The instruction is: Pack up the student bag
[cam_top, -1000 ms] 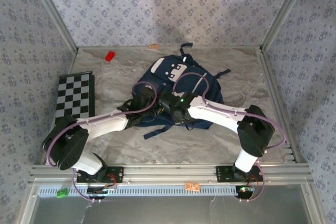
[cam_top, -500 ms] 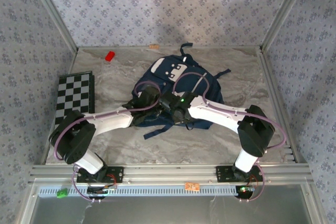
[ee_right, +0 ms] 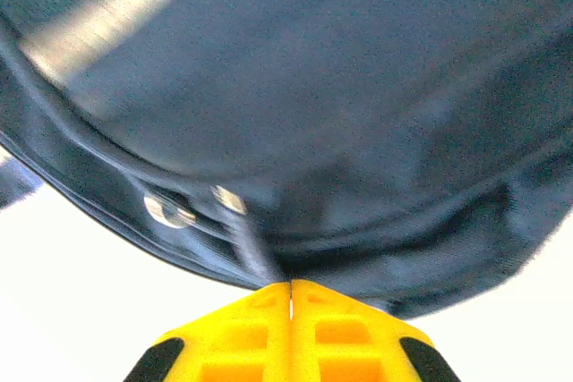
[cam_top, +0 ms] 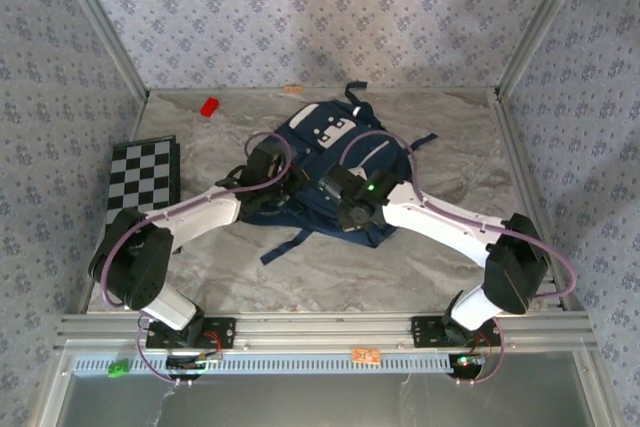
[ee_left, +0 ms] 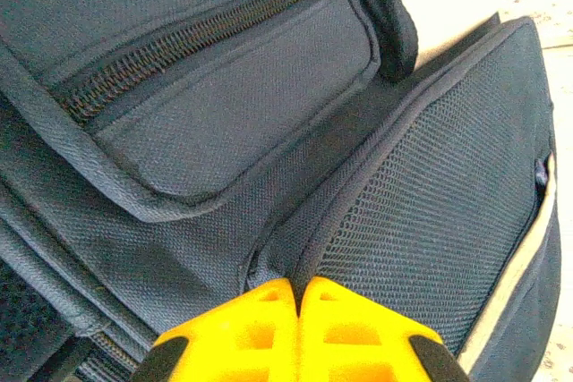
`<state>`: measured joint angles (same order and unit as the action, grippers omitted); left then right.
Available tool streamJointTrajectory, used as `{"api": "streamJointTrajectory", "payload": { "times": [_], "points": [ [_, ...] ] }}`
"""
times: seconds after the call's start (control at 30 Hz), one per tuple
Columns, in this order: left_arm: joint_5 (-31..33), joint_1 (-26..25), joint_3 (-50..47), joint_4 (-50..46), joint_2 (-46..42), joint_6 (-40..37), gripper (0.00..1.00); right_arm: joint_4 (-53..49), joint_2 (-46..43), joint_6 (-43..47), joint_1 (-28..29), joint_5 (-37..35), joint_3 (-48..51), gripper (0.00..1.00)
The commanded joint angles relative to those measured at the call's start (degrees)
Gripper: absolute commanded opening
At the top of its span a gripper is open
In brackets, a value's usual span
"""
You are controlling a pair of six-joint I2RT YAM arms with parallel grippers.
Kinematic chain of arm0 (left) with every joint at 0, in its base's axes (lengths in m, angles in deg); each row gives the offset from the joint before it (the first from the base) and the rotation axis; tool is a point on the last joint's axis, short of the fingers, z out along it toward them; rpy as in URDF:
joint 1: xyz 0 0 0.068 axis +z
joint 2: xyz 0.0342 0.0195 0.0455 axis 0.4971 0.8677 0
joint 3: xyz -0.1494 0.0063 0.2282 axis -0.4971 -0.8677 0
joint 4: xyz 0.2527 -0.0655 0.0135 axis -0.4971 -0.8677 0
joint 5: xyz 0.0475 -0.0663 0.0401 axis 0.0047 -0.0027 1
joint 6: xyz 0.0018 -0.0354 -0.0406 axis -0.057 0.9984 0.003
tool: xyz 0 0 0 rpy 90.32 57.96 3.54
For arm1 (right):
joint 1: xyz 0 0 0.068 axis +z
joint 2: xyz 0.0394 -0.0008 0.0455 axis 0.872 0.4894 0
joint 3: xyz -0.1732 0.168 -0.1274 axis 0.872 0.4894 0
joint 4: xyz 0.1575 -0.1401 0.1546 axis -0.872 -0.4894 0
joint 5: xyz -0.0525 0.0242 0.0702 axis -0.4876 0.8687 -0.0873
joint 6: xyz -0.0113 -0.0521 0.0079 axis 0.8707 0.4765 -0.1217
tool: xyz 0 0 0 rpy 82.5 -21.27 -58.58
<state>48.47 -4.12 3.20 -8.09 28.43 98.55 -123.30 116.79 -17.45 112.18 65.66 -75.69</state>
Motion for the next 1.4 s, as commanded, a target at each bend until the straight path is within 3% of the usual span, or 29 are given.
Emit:
{"api": "streamJointTrajectory", "payload": {
  "times": [0.0,0.07,0.2,0.37,0.57,0.7,1.37],
  "points": [
    [1.1,3.0,3.3,-1.7,-1.7,-6.4,0.0,-1.6,1.0,5.0,0.3,1.9,1.4,0.0],
    [-0.2,3.0,2.3,0.1,-2.5,-6.1,0.0,-1.0,3.3,4.9,0.5,1.6,0.1,0.0],
    [-2.6,3.1,-0.7,2.3,-4.9,-3.4,0.19,-0.2,5.4,5.1,1.5,-0.1,-1.5,0.0],
    [-2.2,1.6,-6.5,4.4,-9.6,4.2,0.31,0.6,5.4,5.1,1.4,-1.1,0.1,0.0],
    [3.6,-5.5,-10.4,6.2,-11.3,11.6,0.32,3.9,4.2,4.9,1.0,-0.5,2.1,0.0],
    [8.0,-9.8,-10.9,7.9,-9.8,16.1,0.34,4.8,3.6,4.9,0.3,-0.5,2.1,0.05],
    [10.6,-10.5,-5.5,10.0,-1.1,18.4,0.31,13.0,0.0,1.8,0.2,3.3,4.0,0.36]
  ]
}}
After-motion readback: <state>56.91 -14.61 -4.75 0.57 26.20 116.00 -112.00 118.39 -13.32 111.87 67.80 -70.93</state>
